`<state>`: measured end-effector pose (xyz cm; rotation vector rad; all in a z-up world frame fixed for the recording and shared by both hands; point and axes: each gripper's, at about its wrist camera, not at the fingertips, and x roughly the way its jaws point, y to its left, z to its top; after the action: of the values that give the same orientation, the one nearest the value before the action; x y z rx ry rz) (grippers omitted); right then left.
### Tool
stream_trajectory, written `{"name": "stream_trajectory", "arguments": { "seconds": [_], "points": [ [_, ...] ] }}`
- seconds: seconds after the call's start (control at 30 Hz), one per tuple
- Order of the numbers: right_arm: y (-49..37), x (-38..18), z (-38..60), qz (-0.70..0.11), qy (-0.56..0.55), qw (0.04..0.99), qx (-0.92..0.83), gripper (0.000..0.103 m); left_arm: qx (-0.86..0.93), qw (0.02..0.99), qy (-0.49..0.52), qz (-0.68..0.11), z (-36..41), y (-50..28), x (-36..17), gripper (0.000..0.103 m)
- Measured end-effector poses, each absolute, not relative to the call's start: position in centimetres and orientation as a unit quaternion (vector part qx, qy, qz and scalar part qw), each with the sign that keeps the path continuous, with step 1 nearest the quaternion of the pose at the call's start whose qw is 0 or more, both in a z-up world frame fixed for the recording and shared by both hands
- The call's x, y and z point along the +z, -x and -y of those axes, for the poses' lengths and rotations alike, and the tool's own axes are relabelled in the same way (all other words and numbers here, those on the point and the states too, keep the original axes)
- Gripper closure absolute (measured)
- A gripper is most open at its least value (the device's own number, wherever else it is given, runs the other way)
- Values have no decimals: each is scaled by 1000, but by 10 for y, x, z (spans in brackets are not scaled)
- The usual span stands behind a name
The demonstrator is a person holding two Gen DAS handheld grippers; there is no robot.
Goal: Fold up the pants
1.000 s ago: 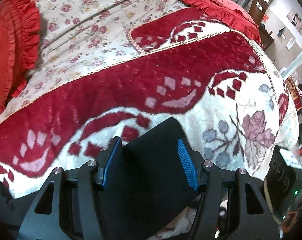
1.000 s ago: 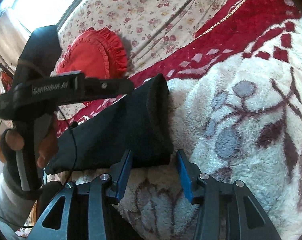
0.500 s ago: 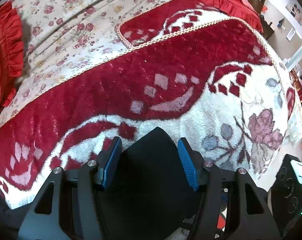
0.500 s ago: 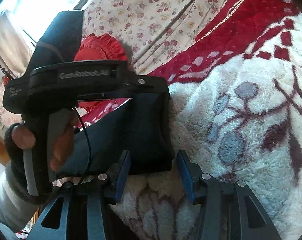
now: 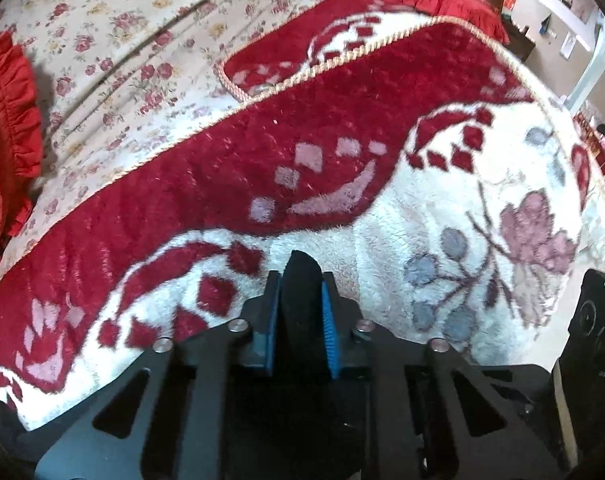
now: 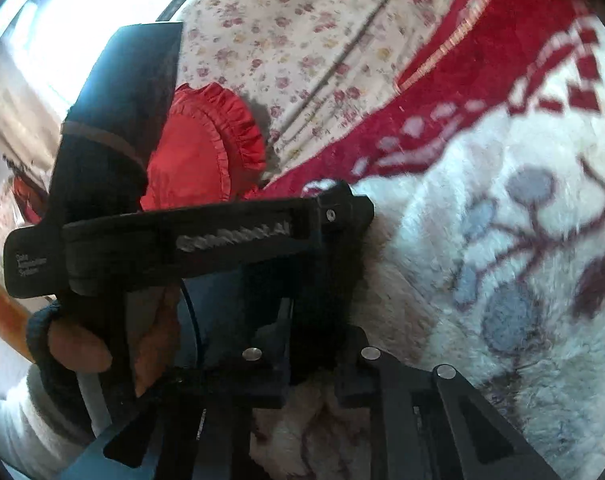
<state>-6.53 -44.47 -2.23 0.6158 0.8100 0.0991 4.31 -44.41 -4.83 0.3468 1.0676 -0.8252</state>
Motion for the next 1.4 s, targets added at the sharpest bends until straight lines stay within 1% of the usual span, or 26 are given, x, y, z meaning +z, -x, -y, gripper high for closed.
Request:
{"name": "stream_trajectory", "arguments": {
  "seconds": [0.23, 0.3, 0.43, 0.63, 0.67, 0.73, 0.77, 0.8, 0.83, 0.93, 0.97, 1.0, 1.03, 1.07, 1.1, 1.23, 1.4],
  "points": [
    [52, 26, 413, -364, -255, 891, 92, 90, -384, 800, -101, -451, 383, -45, 21, 87],
    [43, 43, 391, -362, -230, 897, 110, 90, -378, 808, -89, -442, 362, -47, 34, 87],
    [28, 59, 349, -371, -191, 897, 145, 90, -353, 825, -57, -437, 307, -53, 49, 87],
    [-2, 46, 277, -428, -133, 870, 205, 89, -287, 839, -22, -462, 217, -61, 31, 87],
    [-9, 38, 265, -446, -122, 860, 217, 89, -278, 839, -17, -468, 207, -61, 26, 87],
    [-26, 10, 240, -511, -93, 823, 231, 87, -256, 838, 3, -483, 181, -62, 15, 87],
    [-31, -4, 231, -539, -84, 807, 226, 84, -252, 836, 12, -487, 174, -61, 12, 86],
    [-36, -13, 225, -558, -81, 795, 223, 75, -245, 834, 22, -493, 163, -59, 9, 86],
    [-36, -19, 221, -569, -83, 787, 223, 70, -242, 835, 25, -494, 156, -57, 8, 86],
    [-26, -7, 229, -543, -131, 791, 250, 68, -228, 840, 24, -491, 141, -47, 6, 86],
    [-21, 0, 238, -531, -156, 793, 257, 68, -227, 839, 25, -493, 138, -45, 5, 84],
    [-15, 7, 249, -517, -178, 797, 258, 68, -229, 837, 29, -496, 136, -43, 3, 79],
    [-12, 14, 257, -503, -189, 803, 257, 68, -233, 834, 37, -500, 135, -40, 1, 76],
    [-6, 22, 271, -488, -192, 816, 244, 68, -235, 831, 42, -503, 136, -38, -2, 70],
    [-2, 26, 276, -483, -186, 825, 227, 68, -238, 826, 47, -509, 139, -35, -6, 67],
    [-5, 17, 301, -500, -161, 838, 145, 68, -239, 815, 40, -526, 155, -25, -24, 67],
    [-13, 0, 312, -507, -173, 833, 136, 68, -226, 808, 39, -543, 167, -23, -40, 67]
  ]
}}
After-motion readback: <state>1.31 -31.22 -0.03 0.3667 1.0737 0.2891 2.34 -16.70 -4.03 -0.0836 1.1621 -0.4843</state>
